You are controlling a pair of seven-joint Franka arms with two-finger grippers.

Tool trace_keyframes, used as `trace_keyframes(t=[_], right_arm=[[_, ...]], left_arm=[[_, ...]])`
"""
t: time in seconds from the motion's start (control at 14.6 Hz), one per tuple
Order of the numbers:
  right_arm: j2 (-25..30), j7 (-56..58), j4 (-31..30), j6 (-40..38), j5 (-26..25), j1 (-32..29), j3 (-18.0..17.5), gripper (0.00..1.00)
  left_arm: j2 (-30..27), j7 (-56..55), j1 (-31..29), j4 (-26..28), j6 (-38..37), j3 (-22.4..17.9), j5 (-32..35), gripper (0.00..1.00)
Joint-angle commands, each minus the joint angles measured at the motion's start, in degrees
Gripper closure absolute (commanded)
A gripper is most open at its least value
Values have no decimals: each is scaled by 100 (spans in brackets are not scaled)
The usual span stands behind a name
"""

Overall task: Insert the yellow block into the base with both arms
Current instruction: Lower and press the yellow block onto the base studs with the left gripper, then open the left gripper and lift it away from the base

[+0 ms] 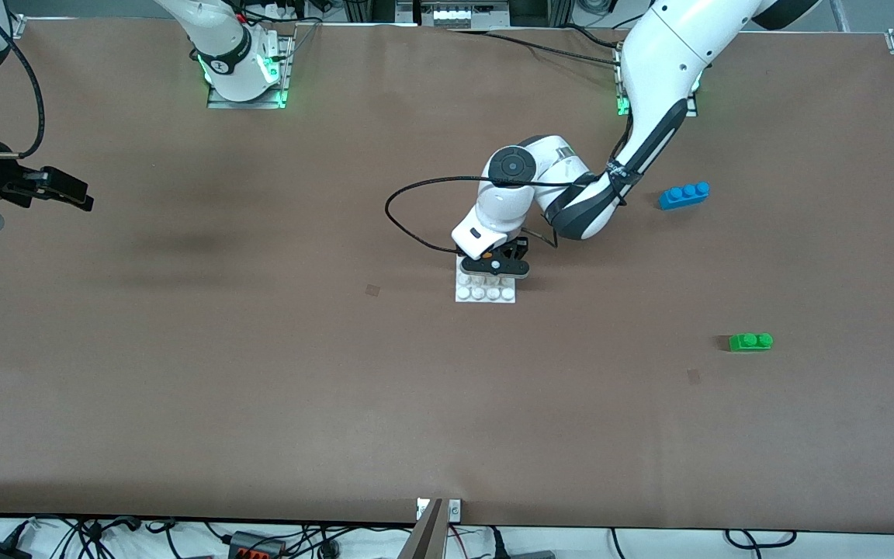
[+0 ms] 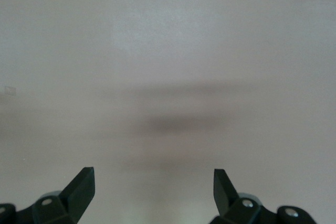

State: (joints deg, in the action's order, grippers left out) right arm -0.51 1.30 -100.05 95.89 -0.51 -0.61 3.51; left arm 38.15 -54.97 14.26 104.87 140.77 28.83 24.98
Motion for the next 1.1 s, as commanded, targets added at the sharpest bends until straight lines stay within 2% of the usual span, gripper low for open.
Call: trace_keyframes(t=[0.0,0.14,0.27,0.62,0.76,1.03], right_arm=[[34,81,-41,-26,-63,0,-34,0],[25,46,-41,-18,-63,43,-34,0],[-10,46,-41,-18,-63,44,-34,0],[-10,46,-32,-9,-63,44,-34,0],[-10,46,-32,0,-63,44,-34,0],[-10,54,-23,9,-63,52,-34,0]], left_arm=[[-18,-120,-37,-2,56,9,209,42],[-27,-111,-46,-19,47,9,209,39],[-71,-93,-98,-46,3,9,209,0],[-369,-58,-309,-107,-427,96,201,0],[-580,309,-685,-81,-480,272,192,0],[-1177,961,-1354,-90,-1042,413,113,0]])
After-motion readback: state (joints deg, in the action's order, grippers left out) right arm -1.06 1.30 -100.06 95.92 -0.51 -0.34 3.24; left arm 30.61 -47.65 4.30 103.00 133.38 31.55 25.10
